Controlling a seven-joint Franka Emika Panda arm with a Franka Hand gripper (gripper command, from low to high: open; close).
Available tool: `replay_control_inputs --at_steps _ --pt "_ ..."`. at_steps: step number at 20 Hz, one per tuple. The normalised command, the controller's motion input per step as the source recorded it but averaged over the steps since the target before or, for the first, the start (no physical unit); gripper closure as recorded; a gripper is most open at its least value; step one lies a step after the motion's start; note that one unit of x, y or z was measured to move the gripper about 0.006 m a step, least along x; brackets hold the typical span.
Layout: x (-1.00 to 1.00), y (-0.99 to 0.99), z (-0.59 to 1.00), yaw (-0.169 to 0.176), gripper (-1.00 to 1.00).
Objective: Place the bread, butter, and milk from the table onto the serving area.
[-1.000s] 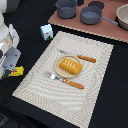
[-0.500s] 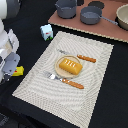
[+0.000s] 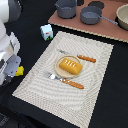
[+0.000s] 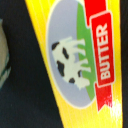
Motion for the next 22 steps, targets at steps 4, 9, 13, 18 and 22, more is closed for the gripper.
replay_control_inputs --at_steps 4,9,13,18,22 --pt "0.04 0.00 -0.08 0.019 1.00" --pt "0.10 0.00 -0.27 0.019 1.00" --pt "0.29 0.01 0.10 0.031 1.00" --pt "0.10 0.24 1.00 0.060 1.00" --pt "0.48 0.14 1.00 0.004 1.00"
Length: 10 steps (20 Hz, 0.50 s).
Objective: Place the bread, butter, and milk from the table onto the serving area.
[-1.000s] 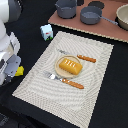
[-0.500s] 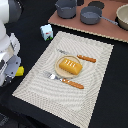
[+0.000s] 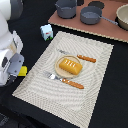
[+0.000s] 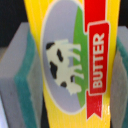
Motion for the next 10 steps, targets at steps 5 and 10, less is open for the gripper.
replay_control_inputs --at_steps 5,10 --pt "0.98 -0.02 1.00 -0.008 1.00" --pt "1.00 -0.19 0.81 -0.018 1.00"
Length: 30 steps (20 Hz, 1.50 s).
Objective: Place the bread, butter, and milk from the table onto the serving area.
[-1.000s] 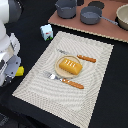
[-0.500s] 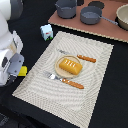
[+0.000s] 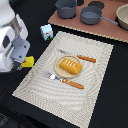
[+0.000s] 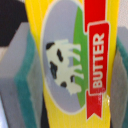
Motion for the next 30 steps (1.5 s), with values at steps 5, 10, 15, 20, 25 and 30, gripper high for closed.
replay_control_inputs --at_steps 5,10,15,20,25,30 --pt "1.00 -0.26 0.48 -0.015 1.00" --pt "1.00 -0.26 0.30 -0.014 1.00" --pt "1.00 -0.22 0.02 -0.010 1.00" --pt "0.98 -0.24 -0.05 -0.022 1.00" --pt "0.99 -0.19 -0.12 -0.031 1.00" --pt "0.91 -0.13 -0.21 -0.028 1.00"
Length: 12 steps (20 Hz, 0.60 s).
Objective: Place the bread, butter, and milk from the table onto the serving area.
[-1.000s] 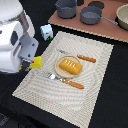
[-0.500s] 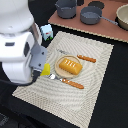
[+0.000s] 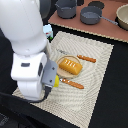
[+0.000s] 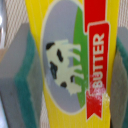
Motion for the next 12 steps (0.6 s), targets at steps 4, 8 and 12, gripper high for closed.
replay_control_inputs --at_steps 4,8,12 --pt "0.76 -0.04 -0.23 -0.025 1.00" --pt "0.48 0.03 0.18 -0.009 -1.00" --pt "0.34 0.15 1.00 -0.014 -1.00"
